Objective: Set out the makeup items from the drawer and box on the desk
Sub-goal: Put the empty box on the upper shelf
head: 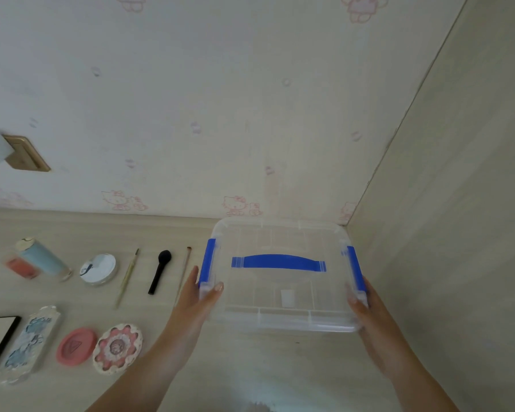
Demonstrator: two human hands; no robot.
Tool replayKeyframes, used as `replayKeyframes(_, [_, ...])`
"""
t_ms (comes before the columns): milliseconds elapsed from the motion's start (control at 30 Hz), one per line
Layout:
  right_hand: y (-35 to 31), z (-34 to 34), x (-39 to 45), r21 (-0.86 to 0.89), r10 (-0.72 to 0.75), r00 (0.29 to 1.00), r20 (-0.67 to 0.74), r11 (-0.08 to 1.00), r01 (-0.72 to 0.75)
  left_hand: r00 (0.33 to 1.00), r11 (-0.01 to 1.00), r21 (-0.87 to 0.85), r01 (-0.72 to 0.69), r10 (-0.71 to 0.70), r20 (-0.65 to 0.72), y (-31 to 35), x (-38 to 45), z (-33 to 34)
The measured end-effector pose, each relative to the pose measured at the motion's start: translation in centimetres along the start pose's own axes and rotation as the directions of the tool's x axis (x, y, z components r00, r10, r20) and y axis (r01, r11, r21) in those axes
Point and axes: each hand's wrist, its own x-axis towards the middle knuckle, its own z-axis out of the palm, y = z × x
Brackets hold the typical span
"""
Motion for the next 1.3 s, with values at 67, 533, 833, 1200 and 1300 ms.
replayKeyframes(67, [1.1, -0.1, -0.9, 0.084, 0.022, 0.996, 0.087, 0.996, -0.029, 0.993, 1.0, 0.002, -0.015, 0.015, 0.113, -0.9, -1.0, -0.3])
replayKeyframes(533, [0.7, 3.0, -3.1, 0.047, -0.019, 0.987, 0.16, 0.999, 0.011, 0.984, 0.996, 0.08, -0.049, 0.035, 0.172, 0.4, -3.3, -0.9])
replayKeyframes(833, [-1.7, 7.1, -5.1, -0.032, -0.172, 0.98, -0.098, 0.985, 0.17, 0.978, 0.978, 0.007, -0.207, 0.207, -0.016, 3.1, -3.5, -3.8])
replayKeyframes(1200, [-7.3, 9.9, -9.0, -0.086, -0.44, 0.88, -0.178, 0.898, 0.431, 0.898, 0.897, -0.037, -0.44, 0.439, -0.024, 8.3, -5.1, -5.9])
replayKeyframes(1300, [-8.7, 9.7, -10.2, -0.074, -0.496, 0.854, -0.157, 0.868, 0.491, 0.867, 0.867, -0.028, -0.498, 0.498, -0.011, 9.9, -6.5, -5.3])
